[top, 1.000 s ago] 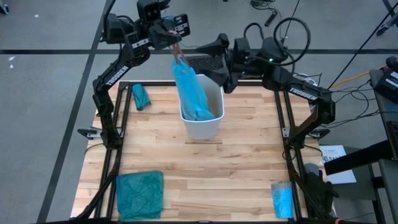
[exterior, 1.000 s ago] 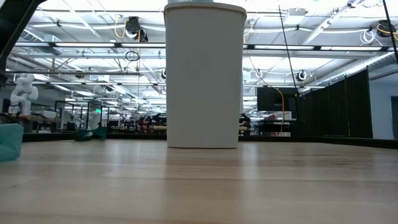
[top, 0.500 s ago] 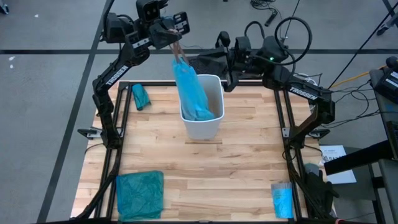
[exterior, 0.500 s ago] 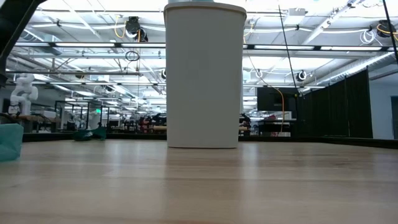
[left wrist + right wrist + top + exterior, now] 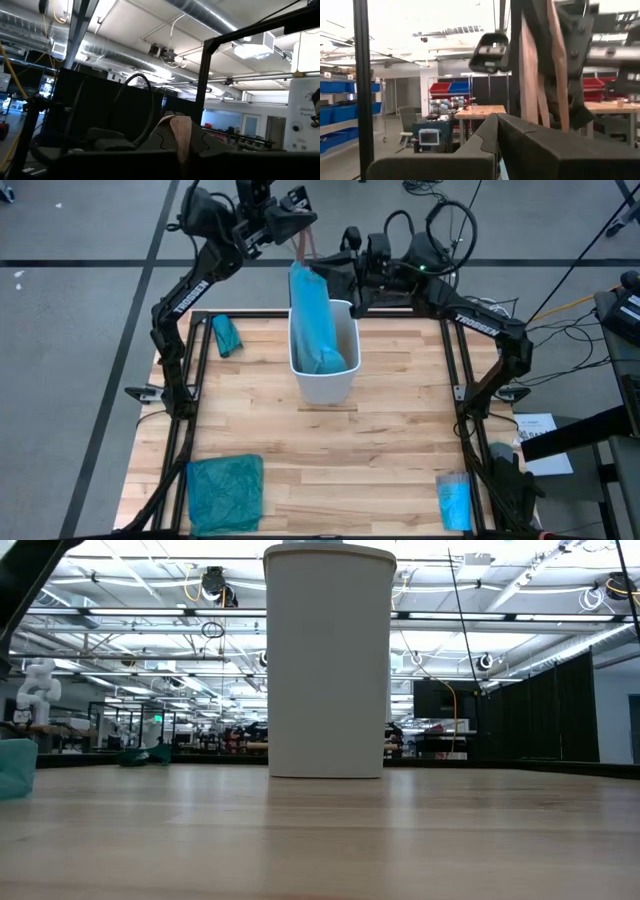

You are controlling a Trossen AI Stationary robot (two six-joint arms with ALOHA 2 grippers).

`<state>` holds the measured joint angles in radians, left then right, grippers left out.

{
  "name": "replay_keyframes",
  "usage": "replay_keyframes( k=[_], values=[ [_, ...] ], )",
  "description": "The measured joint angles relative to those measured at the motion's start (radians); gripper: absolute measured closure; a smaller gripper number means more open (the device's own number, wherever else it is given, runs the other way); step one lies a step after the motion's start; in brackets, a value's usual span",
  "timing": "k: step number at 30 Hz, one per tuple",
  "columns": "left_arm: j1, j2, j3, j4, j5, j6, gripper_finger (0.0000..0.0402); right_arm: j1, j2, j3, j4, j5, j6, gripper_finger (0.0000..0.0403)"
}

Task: Place trash/remove bag and relplace
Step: Remove the blue trash bag from the white trash bin

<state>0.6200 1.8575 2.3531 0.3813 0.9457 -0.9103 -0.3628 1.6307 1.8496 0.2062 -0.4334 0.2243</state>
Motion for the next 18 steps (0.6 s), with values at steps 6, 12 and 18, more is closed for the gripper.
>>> replay_keyframes(
  k=[6, 12, 18],
  values=[
    [0.0, 0.0, 0.0, 0.001, 0.017, 0.0, 0.0402, -0.01, -0.001, 0.0, -0.024, 0.009, 0.009, 0.0403],
    [0.009, 0.0, 0.0, 0.001, 0.018, -0.006, 0.0402, 0.0, -0.011, 0.001, -0.025, -0.01, -0.031, 0.0403],
    [0.004, -0.001, 0.0, 0.014, 0.018, -0.094, 0.0402, -0.109, -0.045, 0.164, -0.288, 0.021, -0.006, 0.0403]
  ],
)
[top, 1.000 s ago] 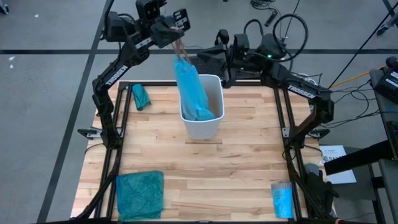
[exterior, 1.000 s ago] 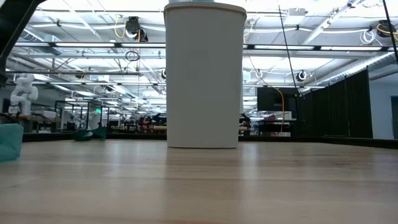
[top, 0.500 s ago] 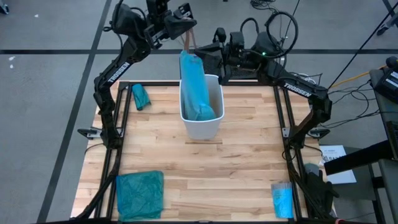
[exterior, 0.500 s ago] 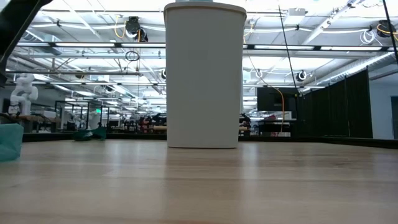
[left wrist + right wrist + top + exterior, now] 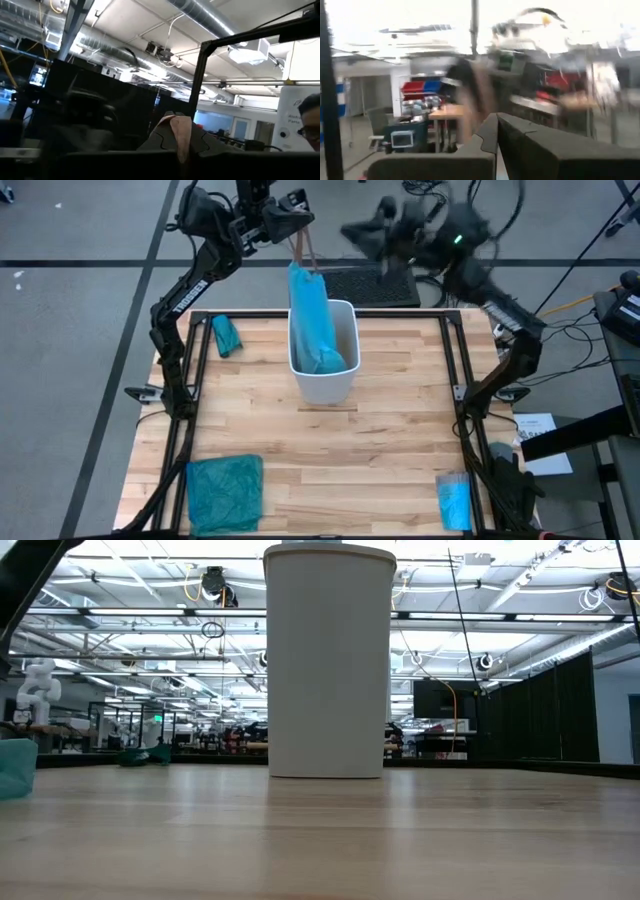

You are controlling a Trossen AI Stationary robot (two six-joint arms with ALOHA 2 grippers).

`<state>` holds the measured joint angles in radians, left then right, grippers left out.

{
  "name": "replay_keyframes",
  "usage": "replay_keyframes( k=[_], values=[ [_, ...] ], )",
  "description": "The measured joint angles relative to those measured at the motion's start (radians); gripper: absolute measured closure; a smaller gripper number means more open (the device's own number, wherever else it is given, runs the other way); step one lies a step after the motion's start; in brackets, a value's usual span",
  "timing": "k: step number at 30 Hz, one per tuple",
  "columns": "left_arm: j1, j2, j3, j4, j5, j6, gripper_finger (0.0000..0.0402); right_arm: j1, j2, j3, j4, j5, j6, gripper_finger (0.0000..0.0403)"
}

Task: Place trash/remove bag and relplace
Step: Remove the blue trash bag from the white trash bin

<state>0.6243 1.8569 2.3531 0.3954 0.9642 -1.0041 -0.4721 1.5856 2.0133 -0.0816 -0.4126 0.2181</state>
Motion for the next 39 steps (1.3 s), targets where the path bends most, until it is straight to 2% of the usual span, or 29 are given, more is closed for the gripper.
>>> replay_keyframes(
  k=[2, 5, 8, 10, 14, 19, 25, 32, 39],
  values=[
    [0.012, -0.001, 0.0, -0.019, 0.003, -0.004, 0.0402, 0.002, 0.001, 0.019, -0.109, -0.049, 0.06, 0.0403],
    [0.037, 0.006, 0.001, -0.097, 0.024, -0.011, 0.0402, 0.063, 0.014, 0.031, -0.158, -0.153, 0.102, 0.0403],
    [0.029, 0.013, 0.0, -0.197, 0.045, -0.011, 0.0402, 0.069, 0.011, 0.076, -0.03, -0.132, 0.094, 0.0403],
    [-0.007, 0.013, -0.001, -0.215, 0.062, -0.033, 0.0402, 0.036, 0.0, 0.106, -0.031, -0.08, 0.097, 0.0403],
    [-0.06, 0.009, 0.0, -0.156, 0.049, -0.131, 0.0402, -0.021, 0.005, 0.113, -0.134, -0.055, 0.136, 0.0403],
    [-0.069, 0.009, 0.0, 0.017, -0.058, -0.325, 0.0402, -0.025, 0.02, 0.106, -0.287, -0.055, 0.163, 0.0403],
    [-0.028, 0.008, 0.001, 0.228, -0.006, -0.238, 0.0402, 0.056, 0.018, 0.109, -0.289, -0.057, 0.09, 0.0403],
    [-0.008, 0.008, 0.001, 0.224, 0.045, -0.27, 0.0402, 0.135, 0.012, 0.111, -0.329, 0.073, -0.057, 0.0403],
    [-0.009, 0.008, 0.0, 0.226, 0.067, -0.267, 0.0402, 0.133, 0.016, 0.109, -0.364, 0.101, -0.112, 0.0401]
  ],
)
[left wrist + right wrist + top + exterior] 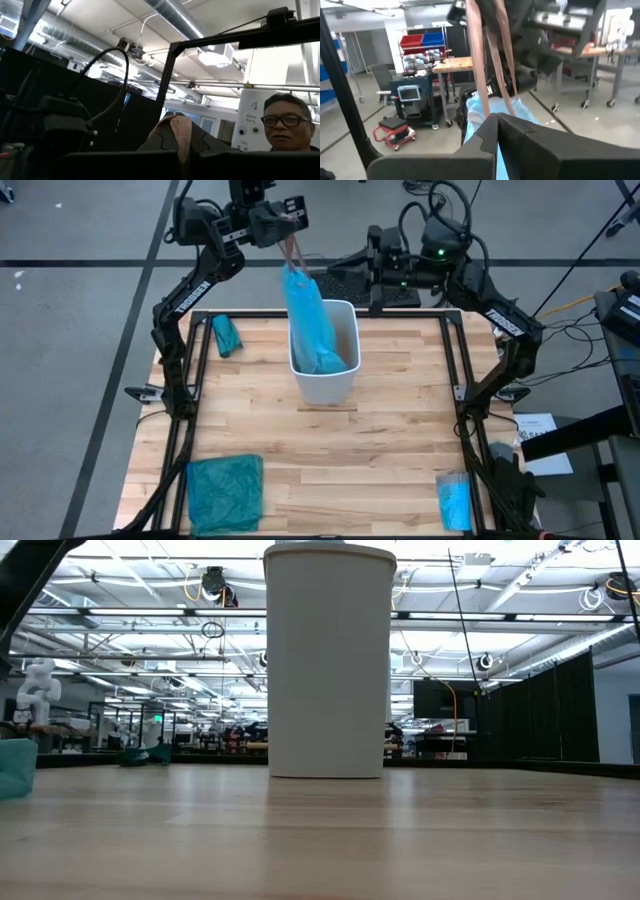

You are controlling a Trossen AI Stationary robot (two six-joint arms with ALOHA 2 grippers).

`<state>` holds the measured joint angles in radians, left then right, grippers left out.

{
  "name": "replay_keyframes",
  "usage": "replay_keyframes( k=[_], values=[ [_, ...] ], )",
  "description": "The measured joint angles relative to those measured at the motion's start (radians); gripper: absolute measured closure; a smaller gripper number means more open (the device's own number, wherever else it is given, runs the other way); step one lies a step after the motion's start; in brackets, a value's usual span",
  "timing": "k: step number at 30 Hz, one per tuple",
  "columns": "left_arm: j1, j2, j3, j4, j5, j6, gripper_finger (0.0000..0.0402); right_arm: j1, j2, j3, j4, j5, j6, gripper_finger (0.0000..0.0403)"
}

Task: Place trash/remove bag and relplace
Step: Remove the blue trash bag from the white trash bin

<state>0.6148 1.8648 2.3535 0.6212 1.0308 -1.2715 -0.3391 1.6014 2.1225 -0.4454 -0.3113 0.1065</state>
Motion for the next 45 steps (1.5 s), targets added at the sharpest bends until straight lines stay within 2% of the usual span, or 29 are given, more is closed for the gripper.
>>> replay_keyframes(
  k=[2, 5, 9, 16, 19, 23, 27, 30, 34, 41, 45],
  values=[
    [0.0, 0.0, 0.001, 0.0, 0.018, -0.006, 0.0402, 0.0, -0.001, 0.001, 0.001, -0.001, -0.04, 0.0391],
    [0.0, -0.01, 0.001, -0.001, 0.052, -0.005, 0.0402, 0.008, 0.008, 0.0, -0.003, -0.031, -0.071, 0.0354],
    [0.0, -0.029, 0.002, 0.017, 0.079, -0.002, 0.0402, -0.001, 0.021, 0.0, -0.006, -0.084, -0.052, 0.0279],
    [0.0, -0.033, 0.003, 0.026, 0.092, -0.002, 0.0402, -0.02, 0.074, 0.001, 0.005, -0.083, 0.035, 0.0129],
    [0.0, -0.035, 0.003, 0.027, 0.093, 0.002, 0.0402, -0.016, 0.109, 0.0, 0.008, -0.085, 0.032, 0.008],
    [0.0, -0.035, 0.003, 0.025, 0.103, 0.004, 0.0402, -0.012, 0.136, 0.0, 0.015, -0.089, 0.046, 0.0034],
    [0.0, -0.035, 0.003, 0.026, 0.107, 0.004, 0.0402, -0.013, 0.138, 0.0, 0.052, -0.088, 0.047, 0.0008],
    [0.007, -0.035, 0.003, 0.026, 0.109, 0.004, 0.0402, 0.0, 0.145, 0.0, 0.103, -0.095, 0.046, 0.0005],
    [0.02, -0.035, 0.003, 0.025, 0.113, 0.004, 0.0402, 0.014, 0.151, 0.0, 0.128, -0.181, 0.096, 0.0003],
    [0.028, -0.035, 0.003, 0.025, 0.114, 0.003, 0.0402, 0.033, 0.151, 0.0, 0.125, -0.219, 0.118, 0.0003],
    [0.027, -0.035, 0.003, 0.025, 0.119, -0.004, 0.0402, 0.023, 0.148, 0.0, 0.043, -0.221, 0.11, 0.0003]
  ],
)
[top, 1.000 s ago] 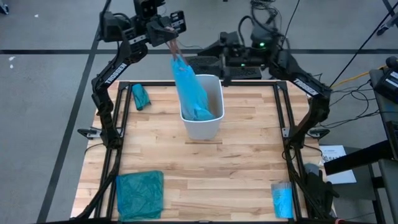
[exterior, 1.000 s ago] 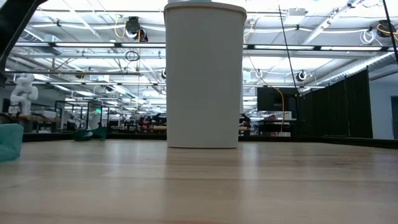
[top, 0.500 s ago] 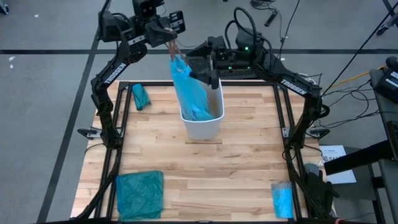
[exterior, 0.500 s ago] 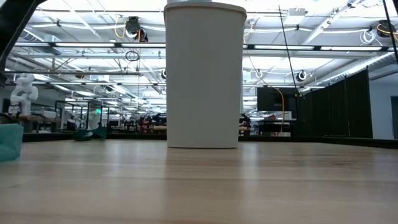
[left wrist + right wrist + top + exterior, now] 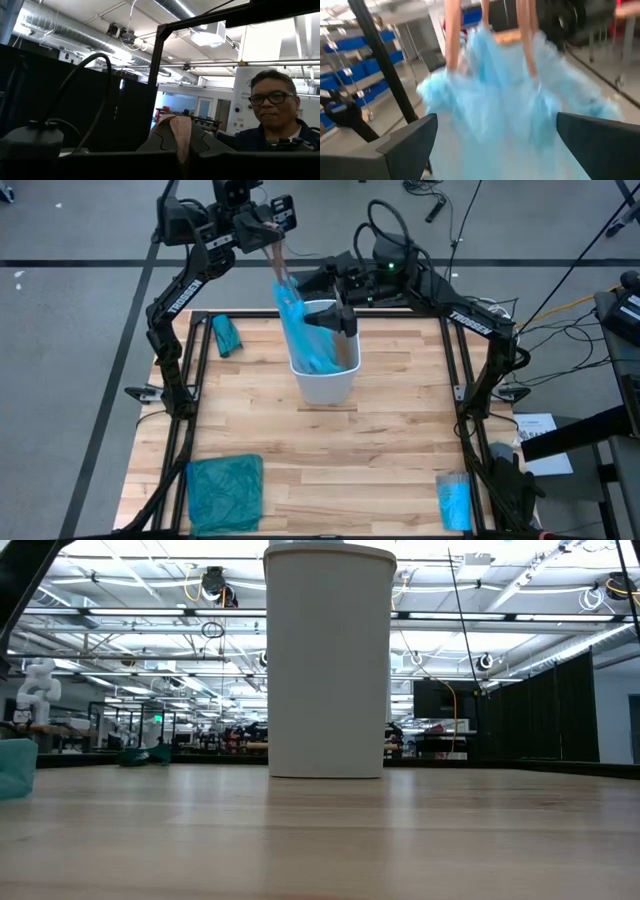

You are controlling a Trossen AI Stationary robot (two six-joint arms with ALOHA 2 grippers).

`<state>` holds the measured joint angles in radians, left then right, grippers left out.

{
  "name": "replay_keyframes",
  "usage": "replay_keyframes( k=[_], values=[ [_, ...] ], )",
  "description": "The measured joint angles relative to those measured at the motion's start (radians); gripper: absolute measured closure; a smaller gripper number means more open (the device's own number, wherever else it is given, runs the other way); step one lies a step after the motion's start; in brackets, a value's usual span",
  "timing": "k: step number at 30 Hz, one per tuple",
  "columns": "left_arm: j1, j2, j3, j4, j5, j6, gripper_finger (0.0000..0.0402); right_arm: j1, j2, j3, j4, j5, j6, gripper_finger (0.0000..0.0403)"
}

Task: Place trash/remove bag and relplace
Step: Remove the blue trash bag from the white trash bin

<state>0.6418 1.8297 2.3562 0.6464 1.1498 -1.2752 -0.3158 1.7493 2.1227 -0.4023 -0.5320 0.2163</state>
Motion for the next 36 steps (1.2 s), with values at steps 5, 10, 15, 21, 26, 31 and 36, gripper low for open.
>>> replay_keyframes(
  k=[5, 10, 15, 21, 26, 31, 36],
  values=[
    [0.0, 0.0, 0.0, 0.0, 0.002, -0.001, 0.0402, -0.027, -0.001, 0.0, -0.042, 0.005, -0.003, 0.0003],
    [0.001, 0.0, 0.0, 0.0, 0.002, -0.001, 0.0402, -0.015, -0.008, 0.0, -0.03, 0.002, -0.011, 0.0002],
    [0.018, 0.0, 0.0, 0.0, 0.003, -0.001, 0.0402, -0.011, -0.032, 0.0, -0.044, 0.001, -0.018, 0.0002],
    [0.032, 0.0, 0.0, 0.0, 0.004, -0.001, 0.0402, -0.009, -0.046, 0.0, -0.043, 0.02, -0.019, 0.0003],
    [0.032, 0.0, 0.0, 0.0, 0.002, -0.001, 0.0402, -0.004, -0.029, 0.0, -0.031, 0.118, -0.031, 0.0003],
    [0.03, 0.0, 0.0, -0.004, -0.002, 0.007, 0.0402, -0.003, -0.005, 0.0, -0.001, 0.219, -0.045, 0.0003],
    [0.03, 0.0, 0.0, -0.004, -0.011, 0.008, 0.0402, 0.012, 0.04, 0.0, 0.088, 0.225, -0.045, 0.0003]
  ],
)
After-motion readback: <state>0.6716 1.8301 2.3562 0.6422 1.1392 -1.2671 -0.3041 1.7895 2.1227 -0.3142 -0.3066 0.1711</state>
